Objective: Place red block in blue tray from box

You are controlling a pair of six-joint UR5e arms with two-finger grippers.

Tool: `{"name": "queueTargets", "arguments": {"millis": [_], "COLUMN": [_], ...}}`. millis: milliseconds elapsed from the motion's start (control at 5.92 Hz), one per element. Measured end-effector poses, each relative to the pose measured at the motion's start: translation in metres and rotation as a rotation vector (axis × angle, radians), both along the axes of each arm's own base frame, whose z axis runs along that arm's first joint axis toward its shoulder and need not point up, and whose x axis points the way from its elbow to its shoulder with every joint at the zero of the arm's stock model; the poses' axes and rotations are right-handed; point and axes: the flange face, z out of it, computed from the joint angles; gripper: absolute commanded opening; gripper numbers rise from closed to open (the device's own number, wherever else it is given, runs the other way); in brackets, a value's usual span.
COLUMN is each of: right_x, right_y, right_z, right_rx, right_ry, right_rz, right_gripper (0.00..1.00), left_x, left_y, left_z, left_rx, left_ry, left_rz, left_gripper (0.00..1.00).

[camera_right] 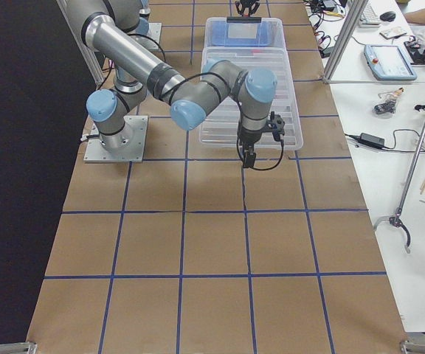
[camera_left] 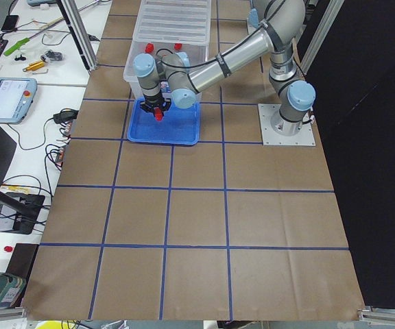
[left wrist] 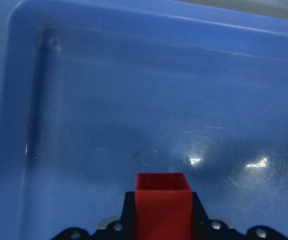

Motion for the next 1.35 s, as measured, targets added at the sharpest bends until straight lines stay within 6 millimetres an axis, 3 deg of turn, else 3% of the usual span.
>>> {"name": "queueTargets", "arguments": {"millis": [169, 338, 676, 845, 1352], "right_x": [-0.005, 0.001, 0.025, 0.049, 0.139], "right_y": [0.001, 0.008, 0.01, 0.007, 0.027], "right_z": [-0.024, -0.04, -0.038, -0.035, -0.035], "right_rx": [0.027, 0.048, 0.045, 0.045, 0.062], "right_ry": [-0.023, -0.043, -0.047, -0.047, -0.063], "right_rz": [0.0, -0.013, -0.085, -0.084, -0.123], "right_gripper": [1.0, 1.0, 1.0, 1.0, 1.0], "left_x": [0.001, 0.002, 0.001, -0.004, -0.039], "left_y": [-0.003, -0.006, -0.008, -0.007, 0.024], "left_z": [-0.016, -0.026, -0.022, 0.0, 0.123], "left_rx": [0.004, 0.006, 0.011, 0.02, 0.081], "left_ry": [0.003, 0.007, 0.002, -0.003, -0.008], "left_rz": [-0.01, -0.012, 0.009, 0.041, 0.223], "left_gripper": [0.63, 0.98, 0.98, 0.98, 0.98]}}
